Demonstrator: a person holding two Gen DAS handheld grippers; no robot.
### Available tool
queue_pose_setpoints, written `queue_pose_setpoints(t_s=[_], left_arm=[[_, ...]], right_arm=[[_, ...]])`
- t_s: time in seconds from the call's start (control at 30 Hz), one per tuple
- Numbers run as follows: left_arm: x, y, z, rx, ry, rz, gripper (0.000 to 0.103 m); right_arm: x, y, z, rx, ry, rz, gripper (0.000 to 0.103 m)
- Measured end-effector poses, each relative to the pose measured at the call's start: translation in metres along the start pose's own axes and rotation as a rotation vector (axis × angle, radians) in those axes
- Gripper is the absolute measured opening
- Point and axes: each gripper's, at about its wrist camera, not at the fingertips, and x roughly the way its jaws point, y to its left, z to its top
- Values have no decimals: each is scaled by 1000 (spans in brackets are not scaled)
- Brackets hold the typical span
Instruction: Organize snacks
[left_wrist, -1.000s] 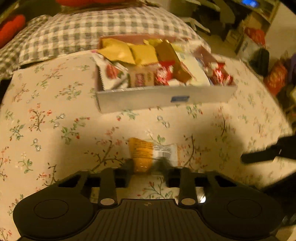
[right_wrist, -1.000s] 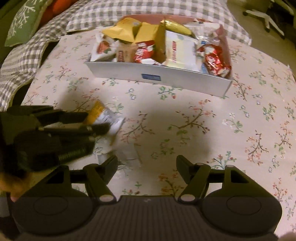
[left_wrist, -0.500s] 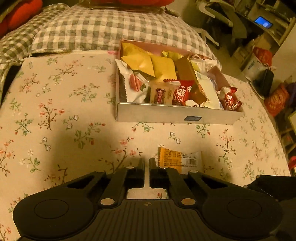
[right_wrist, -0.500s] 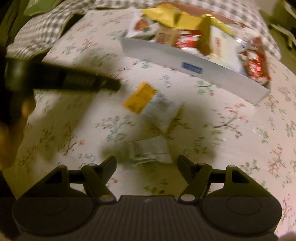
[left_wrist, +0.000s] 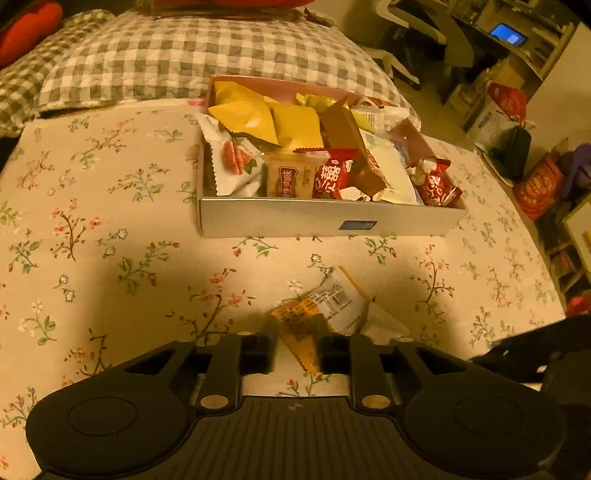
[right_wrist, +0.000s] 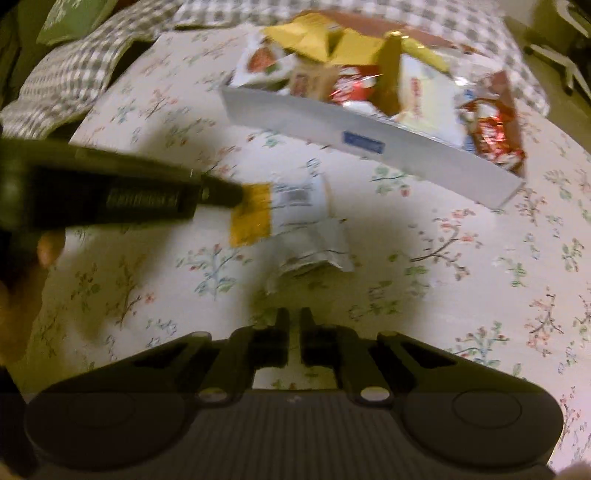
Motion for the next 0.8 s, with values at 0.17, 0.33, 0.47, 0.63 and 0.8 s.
queue_pose_setpoints(t_s=[0.17,0.33,0.47,0.63,0.8], left_arm=[[0,0,3,34,-24,8,51],[1,-12,3,126,-43,-3,67],[9,-30,-1,267,-52,-2,73],[26,-34,0,351,-45,46,71],[27,-39,-1,423,-52,52,51]], right_arm=[[0,-11,0,65,-4,-58,18],[-5,-18,0,80,-19,-75,27],[-4,-21,1,99,-24,-99,42],[-2,-20,1,98,-10,-114,44],[-2,-20,3,110,-12,-97,43]])
